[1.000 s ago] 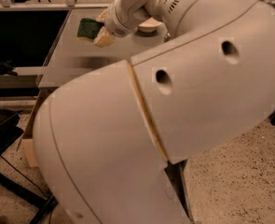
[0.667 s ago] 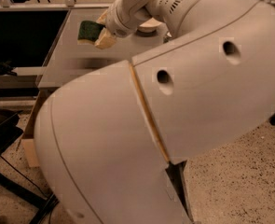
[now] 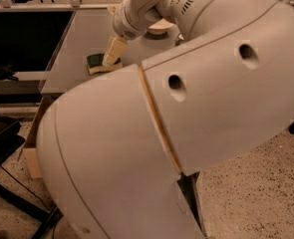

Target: Pick sponge from bottom drawer and place on counter

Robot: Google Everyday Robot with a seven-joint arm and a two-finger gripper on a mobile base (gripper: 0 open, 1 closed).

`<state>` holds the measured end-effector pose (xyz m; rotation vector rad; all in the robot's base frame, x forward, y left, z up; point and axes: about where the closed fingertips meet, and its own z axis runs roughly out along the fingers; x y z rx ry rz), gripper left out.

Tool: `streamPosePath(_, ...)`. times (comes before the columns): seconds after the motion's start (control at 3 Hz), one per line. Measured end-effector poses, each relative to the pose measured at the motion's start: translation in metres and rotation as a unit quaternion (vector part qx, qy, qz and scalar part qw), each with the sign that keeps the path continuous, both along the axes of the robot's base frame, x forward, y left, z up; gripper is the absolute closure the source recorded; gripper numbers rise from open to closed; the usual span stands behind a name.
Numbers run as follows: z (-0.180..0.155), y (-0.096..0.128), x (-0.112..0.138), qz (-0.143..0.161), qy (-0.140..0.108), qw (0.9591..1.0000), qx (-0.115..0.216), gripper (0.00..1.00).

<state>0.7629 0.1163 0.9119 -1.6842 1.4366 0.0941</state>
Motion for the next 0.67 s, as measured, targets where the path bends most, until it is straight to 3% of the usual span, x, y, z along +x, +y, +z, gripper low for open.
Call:
streamPosePath(0.33,0.0,0.0,0.0,0.0,0.0,1.0,0.0,0.0)
streamPosePath(0.67,0.047,-0.019,0.0,-0.012,-0.038,0.9992,0.0,0.0)
